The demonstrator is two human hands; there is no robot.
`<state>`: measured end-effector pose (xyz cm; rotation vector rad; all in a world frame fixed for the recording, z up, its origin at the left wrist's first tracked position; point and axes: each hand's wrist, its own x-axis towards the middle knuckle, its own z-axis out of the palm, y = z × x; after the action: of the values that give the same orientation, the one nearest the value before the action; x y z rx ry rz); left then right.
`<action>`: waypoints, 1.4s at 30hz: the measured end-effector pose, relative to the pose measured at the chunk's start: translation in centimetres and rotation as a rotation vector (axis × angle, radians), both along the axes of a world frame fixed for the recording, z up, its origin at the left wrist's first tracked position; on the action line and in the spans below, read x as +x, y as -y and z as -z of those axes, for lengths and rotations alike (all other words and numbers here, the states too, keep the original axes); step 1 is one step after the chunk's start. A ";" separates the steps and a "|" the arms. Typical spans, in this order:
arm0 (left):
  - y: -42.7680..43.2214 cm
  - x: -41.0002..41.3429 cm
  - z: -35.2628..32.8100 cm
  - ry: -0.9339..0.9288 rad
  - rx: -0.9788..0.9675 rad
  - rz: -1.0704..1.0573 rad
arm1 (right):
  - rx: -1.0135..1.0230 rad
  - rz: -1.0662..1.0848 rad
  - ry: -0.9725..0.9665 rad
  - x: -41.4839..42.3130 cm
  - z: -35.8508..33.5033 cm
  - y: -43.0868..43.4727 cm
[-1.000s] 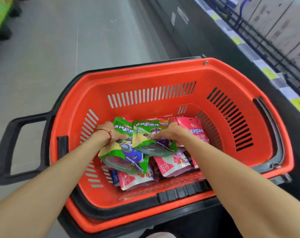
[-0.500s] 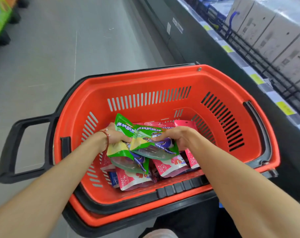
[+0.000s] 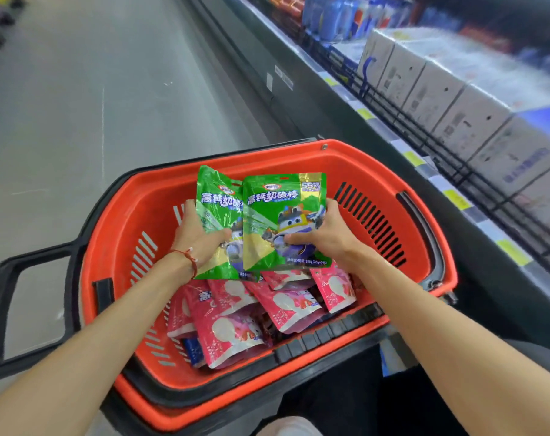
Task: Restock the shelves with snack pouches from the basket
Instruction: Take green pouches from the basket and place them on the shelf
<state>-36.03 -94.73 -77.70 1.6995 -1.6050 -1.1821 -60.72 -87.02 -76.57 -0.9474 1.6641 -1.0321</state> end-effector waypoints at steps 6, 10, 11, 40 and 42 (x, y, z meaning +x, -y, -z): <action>-0.3 -4.7 -4.6 -0.163 -0.319 0.119 | -0.314 0.189 -0.186 -3.5 -4.9 -3.4; -0.2 -10.1 -7.5 -0.272 -0.414 0.200 | -0.476 0.413 -0.304 -6.6 -8.2 -6.3; -0.4 -11.6 -8.3 -0.303 -0.418 0.218 | -0.509 0.462 -0.330 -7.5 -9.1 -7.1; -17.9 -50.7 -23.8 -0.801 -0.516 0.614 | -0.681 1.249 -0.669 -39.6 -27.2 -33.0; -18.6 -52.1 -24.3 -0.817 -0.526 0.624 | -0.682 1.284 -0.674 -41.6 -28.3 -34.3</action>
<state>-88.11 -76.16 -53.42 0.2888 -1.6879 -1.3133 -102.32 -52.75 -48.31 -0.5514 2.6371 -2.4305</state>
